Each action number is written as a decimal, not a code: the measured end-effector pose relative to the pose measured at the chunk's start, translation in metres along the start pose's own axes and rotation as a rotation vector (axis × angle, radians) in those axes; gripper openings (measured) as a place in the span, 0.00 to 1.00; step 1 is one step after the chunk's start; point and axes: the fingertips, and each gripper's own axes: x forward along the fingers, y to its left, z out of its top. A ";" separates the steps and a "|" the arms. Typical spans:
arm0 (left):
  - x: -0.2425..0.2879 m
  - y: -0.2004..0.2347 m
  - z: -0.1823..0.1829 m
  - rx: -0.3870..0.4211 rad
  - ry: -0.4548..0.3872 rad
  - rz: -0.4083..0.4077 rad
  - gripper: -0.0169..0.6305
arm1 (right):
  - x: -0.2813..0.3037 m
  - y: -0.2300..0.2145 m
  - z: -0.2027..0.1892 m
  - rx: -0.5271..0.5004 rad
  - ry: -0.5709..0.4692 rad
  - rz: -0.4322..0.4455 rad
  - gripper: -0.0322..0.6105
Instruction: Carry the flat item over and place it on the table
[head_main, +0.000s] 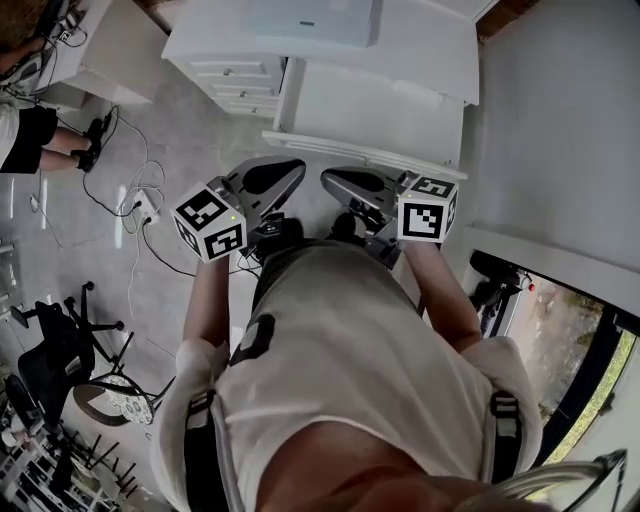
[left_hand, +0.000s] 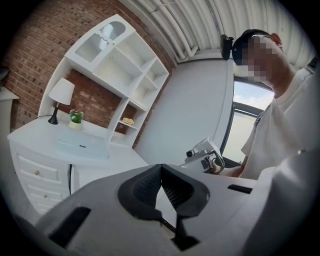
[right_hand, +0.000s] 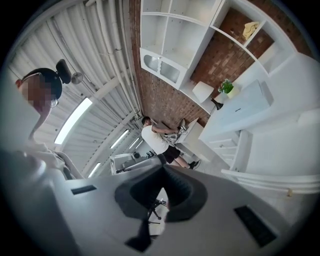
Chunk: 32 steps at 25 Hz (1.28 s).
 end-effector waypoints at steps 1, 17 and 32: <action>-0.009 0.002 -0.002 -0.006 -0.004 0.003 0.06 | 0.006 0.003 -0.004 0.011 0.004 0.000 0.07; -0.090 0.004 -0.028 -0.026 -0.021 -0.052 0.06 | 0.069 0.048 -0.057 -0.028 0.044 -0.052 0.07; -0.096 -0.023 -0.048 -0.052 -0.002 -0.144 0.06 | 0.056 0.067 -0.083 0.028 -0.008 -0.082 0.07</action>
